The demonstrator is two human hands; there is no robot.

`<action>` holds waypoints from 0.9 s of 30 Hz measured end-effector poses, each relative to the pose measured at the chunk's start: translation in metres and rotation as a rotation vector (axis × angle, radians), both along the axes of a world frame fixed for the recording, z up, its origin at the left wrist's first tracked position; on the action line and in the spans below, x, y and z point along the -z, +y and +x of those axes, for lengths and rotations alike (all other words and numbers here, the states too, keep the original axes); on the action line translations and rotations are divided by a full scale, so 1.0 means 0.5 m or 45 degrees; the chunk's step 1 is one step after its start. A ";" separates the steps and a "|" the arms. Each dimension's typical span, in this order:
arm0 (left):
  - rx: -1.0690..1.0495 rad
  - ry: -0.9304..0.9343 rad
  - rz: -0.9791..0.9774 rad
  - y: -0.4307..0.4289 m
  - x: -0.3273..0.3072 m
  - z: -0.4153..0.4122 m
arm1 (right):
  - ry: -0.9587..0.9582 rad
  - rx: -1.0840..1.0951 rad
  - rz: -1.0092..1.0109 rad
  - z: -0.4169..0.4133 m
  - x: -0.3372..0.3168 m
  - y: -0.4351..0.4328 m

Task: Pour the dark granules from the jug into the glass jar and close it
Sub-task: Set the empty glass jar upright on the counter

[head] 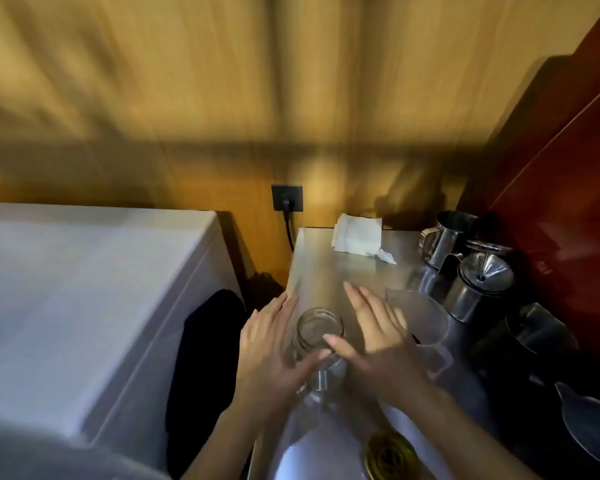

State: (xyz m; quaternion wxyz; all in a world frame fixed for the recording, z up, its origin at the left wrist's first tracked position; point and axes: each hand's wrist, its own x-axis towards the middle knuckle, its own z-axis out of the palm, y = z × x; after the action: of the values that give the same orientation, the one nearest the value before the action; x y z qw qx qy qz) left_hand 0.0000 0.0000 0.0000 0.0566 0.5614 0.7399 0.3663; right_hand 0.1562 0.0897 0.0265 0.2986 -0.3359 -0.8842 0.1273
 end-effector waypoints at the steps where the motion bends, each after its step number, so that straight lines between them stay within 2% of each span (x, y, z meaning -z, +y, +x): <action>1: 0.008 -0.030 -0.057 -0.004 0.007 0.005 | -0.043 -0.022 0.002 -0.002 0.011 0.000; 5: -0.025 -0.073 -0.193 -0.009 0.046 0.022 | -0.174 -0.070 -0.100 -0.012 0.044 -0.008; 9: -0.045 -0.158 -0.220 -0.011 0.067 0.024 | -0.221 -0.066 -0.147 -0.017 0.069 -0.008; 14: -0.048 -0.254 -0.188 -0.008 0.081 0.015 | -0.174 -0.032 -0.289 -0.016 0.082 -0.009; 22: 0.254 -0.660 -0.265 0.003 0.058 -0.026 | -0.144 -0.037 -0.316 0.002 0.075 -0.015; 27: 0.351 -0.616 -0.322 0.030 0.042 -0.028 | -0.079 -0.046 -0.277 0.016 0.071 -0.027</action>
State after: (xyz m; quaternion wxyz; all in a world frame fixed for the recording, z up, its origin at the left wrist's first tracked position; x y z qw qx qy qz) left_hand -0.0142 0.0148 -0.0209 0.3499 0.5415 0.6614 0.3833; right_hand 0.1642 0.0761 -0.0091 0.2304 -0.3542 -0.8799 0.2174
